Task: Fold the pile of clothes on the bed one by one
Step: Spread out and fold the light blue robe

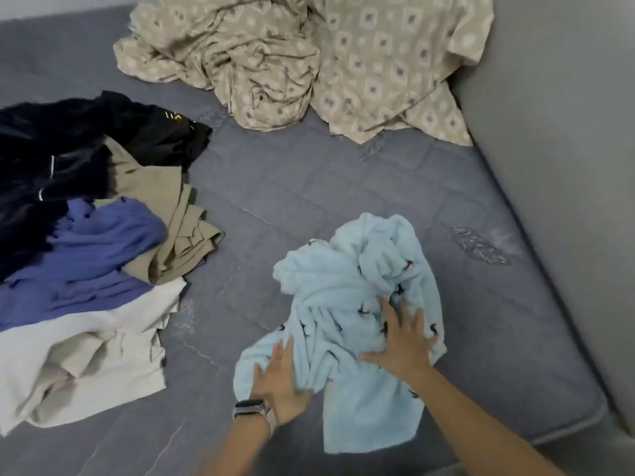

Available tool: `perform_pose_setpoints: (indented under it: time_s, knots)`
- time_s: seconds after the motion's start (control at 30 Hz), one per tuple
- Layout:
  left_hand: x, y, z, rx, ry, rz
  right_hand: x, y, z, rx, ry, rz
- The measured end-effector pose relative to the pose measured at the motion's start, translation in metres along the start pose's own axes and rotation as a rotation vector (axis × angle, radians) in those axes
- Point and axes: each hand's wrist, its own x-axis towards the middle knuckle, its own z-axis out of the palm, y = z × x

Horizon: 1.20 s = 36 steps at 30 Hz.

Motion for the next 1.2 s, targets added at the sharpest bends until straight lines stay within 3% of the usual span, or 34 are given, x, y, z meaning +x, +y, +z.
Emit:
perform_pose_setpoints:
  time_s: [0.1, 0.27, 0.33, 0.5, 0.63, 0.73, 0.8, 0.9, 1.0, 1.1, 1.2]
  knots:
    - [0.035, -0.009, 0.043, 0.093, 0.206, 0.096, 0.032, 0.005, 0.037, -0.095, 0.068, 0.055]
    - [0.045, -0.032, 0.08, -0.009, 0.385, 0.216, 0.04, 0.029, 0.093, -0.04, 0.669, -0.191]
    - [0.045, -0.034, 0.077, -0.102, 0.446, 0.268, 0.046, 0.033, 0.106, -0.041, 0.814, -0.219]
    - [0.042, -0.033, 0.073, -0.199, 0.5, 0.349, 0.049, 0.036, 0.109, -0.011, 0.925, -0.284]
    - [0.036, -0.029, 0.068, -0.293, 0.563, 0.399, 0.032, 0.022, 0.085, 0.359, 0.945, -0.572]
    - [0.024, -0.022, 0.064, -0.308, 0.61, 0.429, 0.028, -0.026, 0.038, 0.393, 1.043, -0.645]
    - [0.018, -0.02, 0.065, -0.324, 0.638, 0.429, 0.035, -0.063, 0.005, 0.261, 0.917, -0.56]
    - [0.006, -0.016, 0.069, -0.348, 0.675, 0.38, 0.041, -0.086, -0.012, 0.007, 0.537, -0.437]
    - [-0.019, -0.013, 0.081, -0.463, 0.606, 0.301, 0.02, -0.084, -0.008, -0.132, 0.39, -0.348]
    - [-0.055, -0.023, 0.101, -0.389, 0.506, 0.288, -0.036, -0.062, -0.017, -0.048, 0.089, -0.565]
    - [-0.094, -0.037, 0.1, -0.234, 0.57, 0.181, -0.1, -0.027, -0.042, 0.373, -0.088, -0.599]
